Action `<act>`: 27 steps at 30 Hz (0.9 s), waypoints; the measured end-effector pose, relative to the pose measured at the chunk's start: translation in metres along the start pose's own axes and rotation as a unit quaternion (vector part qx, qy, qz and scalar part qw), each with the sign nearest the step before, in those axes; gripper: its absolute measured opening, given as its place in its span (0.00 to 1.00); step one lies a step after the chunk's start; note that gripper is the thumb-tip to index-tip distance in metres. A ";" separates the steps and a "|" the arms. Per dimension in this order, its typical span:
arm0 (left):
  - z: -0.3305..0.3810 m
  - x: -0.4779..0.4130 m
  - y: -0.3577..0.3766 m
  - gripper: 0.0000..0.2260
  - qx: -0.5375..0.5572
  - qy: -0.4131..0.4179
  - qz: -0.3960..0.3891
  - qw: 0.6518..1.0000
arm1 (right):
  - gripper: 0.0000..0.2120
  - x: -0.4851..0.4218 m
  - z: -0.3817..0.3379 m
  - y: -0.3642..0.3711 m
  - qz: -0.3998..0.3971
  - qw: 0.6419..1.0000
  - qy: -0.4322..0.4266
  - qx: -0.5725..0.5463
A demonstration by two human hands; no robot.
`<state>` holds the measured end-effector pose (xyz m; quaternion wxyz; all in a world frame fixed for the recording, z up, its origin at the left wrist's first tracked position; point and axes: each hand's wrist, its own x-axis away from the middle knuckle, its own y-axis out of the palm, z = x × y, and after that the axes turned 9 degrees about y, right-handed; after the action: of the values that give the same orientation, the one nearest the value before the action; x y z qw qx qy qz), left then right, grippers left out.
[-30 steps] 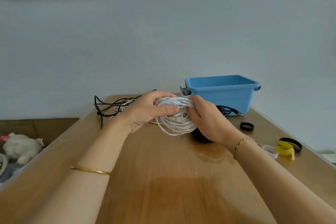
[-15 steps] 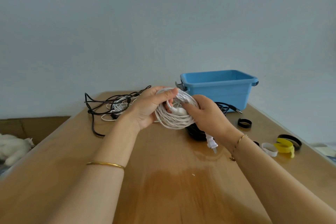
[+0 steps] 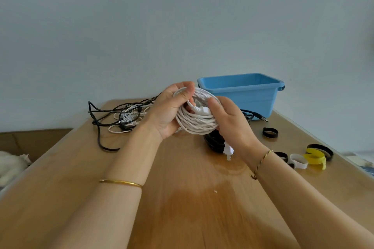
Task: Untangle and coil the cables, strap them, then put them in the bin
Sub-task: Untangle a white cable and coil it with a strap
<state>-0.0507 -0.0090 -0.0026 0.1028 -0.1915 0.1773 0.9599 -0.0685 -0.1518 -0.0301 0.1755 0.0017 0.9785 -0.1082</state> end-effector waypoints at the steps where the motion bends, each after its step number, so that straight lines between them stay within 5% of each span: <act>1: 0.000 0.000 0.001 0.06 0.007 -0.006 -0.007 1.000 | 0.20 0.000 0.000 0.000 -0.003 1.000 -0.009 -0.002; 11: -0.002 0.000 -0.004 0.38 0.142 -0.155 -0.059 0.976 | 0.17 0.002 -0.004 -0.004 -0.015 0.998 -0.010 -0.055; 17: -0.006 0.001 0.000 0.28 0.109 -0.148 -0.046 0.982 | 0.12 0.001 -0.001 -0.003 -0.020 0.987 0.054 -0.153; 25: 0.003 0.002 -0.009 0.10 0.118 -0.161 -0.107 0.974 | 0.11 0.004 -0.006 -0.001 0.001 0.990 -0.008 -0.144; 27: 0.004 0.003 -0.010 0.14 0.116 -0.165 -0.132 0.970 | 0.11 0.004 -0.008 -0.003 -0.014 0.986 -0.011 -0.164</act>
<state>-0.0517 0.0023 -0.0038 0.2783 -0.0388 0.2410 0.9289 -0.0750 -0.1529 -0.0240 0.1823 -0.0423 0.9810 0.0509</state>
